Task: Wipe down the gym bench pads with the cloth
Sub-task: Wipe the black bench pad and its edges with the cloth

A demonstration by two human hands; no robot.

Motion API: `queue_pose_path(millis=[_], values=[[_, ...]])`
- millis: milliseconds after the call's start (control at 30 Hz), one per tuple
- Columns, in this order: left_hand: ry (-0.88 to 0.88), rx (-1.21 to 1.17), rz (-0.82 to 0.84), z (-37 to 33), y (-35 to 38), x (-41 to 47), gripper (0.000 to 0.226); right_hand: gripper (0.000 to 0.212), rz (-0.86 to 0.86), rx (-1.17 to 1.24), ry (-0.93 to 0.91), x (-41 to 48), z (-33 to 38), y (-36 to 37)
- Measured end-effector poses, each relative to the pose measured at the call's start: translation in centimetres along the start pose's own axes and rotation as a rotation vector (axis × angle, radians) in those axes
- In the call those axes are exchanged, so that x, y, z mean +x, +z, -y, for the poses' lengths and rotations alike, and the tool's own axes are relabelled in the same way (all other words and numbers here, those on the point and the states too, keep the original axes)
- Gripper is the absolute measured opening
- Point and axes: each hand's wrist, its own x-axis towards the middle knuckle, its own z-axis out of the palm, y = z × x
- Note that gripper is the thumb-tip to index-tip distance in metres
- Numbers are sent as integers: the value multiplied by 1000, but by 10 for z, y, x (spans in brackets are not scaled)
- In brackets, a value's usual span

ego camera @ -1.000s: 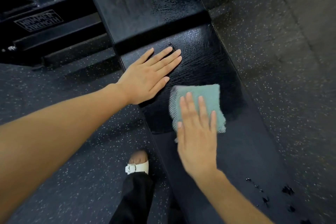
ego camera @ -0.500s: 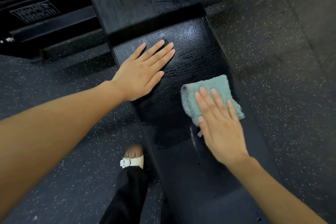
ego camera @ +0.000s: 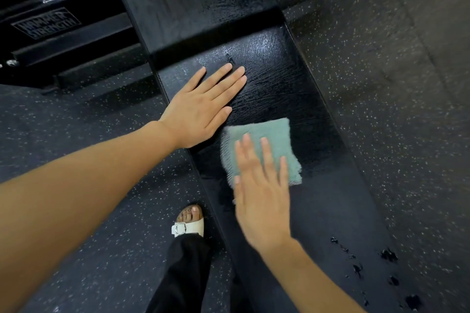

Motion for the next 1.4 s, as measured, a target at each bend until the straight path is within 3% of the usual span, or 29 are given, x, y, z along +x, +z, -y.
queue_pose_path(millis=[100,233,467,700,1067,1400], values=[[10,3,12,0,-1,0,58,57,48,-37,-153,-10,17,6],[10,4,25,-1,-1,0,58,57,87,-101,-242,-4,-15,-2],[2,-10,27,-5,-1,-1,58,54,24,-91,-60,12,-91,-27],[-13,2,23,-16,1,-3,58,54,-21,-37,32,3,-89,-28],[-48,5,9,-35,5,-5,58,56,91,-77,-74,-74,-119,-34],[-71,8,6,-39,9,-5,57,63,91,-109,-162,17,-130,-39]])
